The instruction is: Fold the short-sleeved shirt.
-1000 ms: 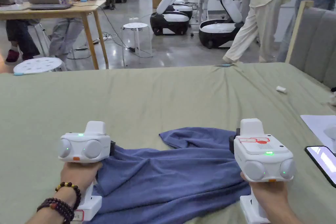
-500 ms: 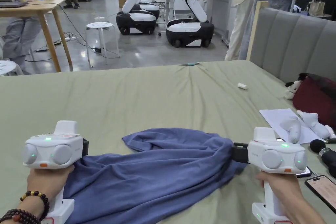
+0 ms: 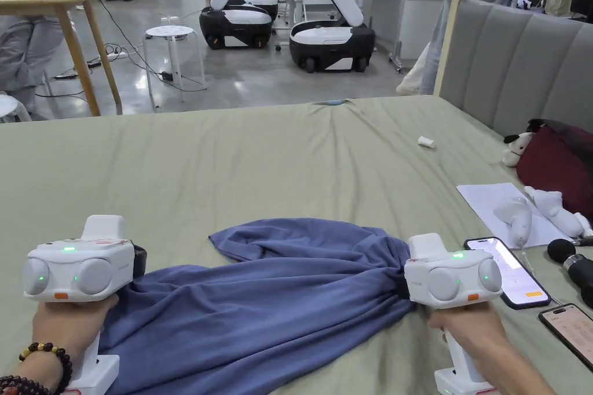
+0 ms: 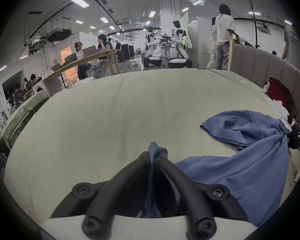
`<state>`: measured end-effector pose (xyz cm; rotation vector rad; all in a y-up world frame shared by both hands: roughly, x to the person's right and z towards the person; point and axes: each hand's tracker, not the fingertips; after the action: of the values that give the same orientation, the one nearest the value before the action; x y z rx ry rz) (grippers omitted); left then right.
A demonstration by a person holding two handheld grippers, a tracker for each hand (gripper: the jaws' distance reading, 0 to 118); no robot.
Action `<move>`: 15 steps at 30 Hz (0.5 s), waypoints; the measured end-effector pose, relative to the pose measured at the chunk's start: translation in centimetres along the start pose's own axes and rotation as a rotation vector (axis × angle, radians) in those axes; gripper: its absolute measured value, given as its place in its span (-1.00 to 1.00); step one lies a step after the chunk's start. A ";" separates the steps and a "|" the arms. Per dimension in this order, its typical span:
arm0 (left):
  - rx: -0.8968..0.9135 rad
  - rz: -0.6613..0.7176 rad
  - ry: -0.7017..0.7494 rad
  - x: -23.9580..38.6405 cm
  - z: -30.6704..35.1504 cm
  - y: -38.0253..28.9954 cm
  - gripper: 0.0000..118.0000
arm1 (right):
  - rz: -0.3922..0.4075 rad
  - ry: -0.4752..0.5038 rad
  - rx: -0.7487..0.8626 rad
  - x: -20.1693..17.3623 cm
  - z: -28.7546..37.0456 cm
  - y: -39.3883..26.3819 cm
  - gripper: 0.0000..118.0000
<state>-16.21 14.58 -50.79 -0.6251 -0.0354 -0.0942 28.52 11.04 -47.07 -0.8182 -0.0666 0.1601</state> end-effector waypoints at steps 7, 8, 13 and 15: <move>0.156 -0.027 0.063 -1.4 2.7 2.4 -0.99 | 0.060 -0.105 0.252 -3.6 2.6 4.7 -0.84; 0.173 -0.029 0.071 -1.8 3.2 3.3 -0.99 | 0.056 -0.121 0.299 -4.4 3.3 6.1 -0.84; 0.279 -0.015 0.129 -2.8 5.3 9.7 -0.99 | 0.018 -0.094 0.438 -8.3 6.4 13.8 -0.84; 0.324 0.020 0.154 -3.1 6.2 13.1 -0.99 | 0.031 -0.072 0.509 -9.9 7.9 17.0 -0.84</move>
<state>-18.01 28.98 -53.58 -0.2933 0.1031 -0.1146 15.78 26.48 -54.07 -0.3059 -0.0765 0.2245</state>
